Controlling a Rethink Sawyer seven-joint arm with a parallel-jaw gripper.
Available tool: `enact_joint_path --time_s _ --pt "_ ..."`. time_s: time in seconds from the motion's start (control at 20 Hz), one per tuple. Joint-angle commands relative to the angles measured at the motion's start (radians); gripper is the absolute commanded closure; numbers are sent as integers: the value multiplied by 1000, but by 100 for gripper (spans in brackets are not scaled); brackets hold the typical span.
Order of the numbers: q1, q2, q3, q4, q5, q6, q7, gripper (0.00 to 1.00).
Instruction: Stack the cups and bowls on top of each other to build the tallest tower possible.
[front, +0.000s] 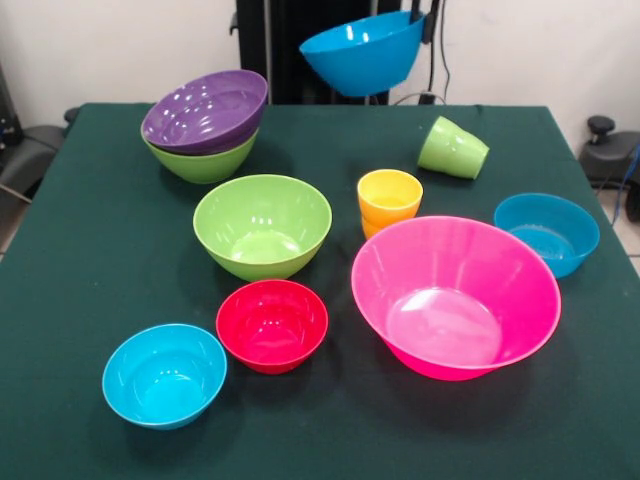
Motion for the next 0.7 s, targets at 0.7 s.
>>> enact_joint_path --time_s 0.7 --pt "-221 -110 203 138 10 123 -54 100"
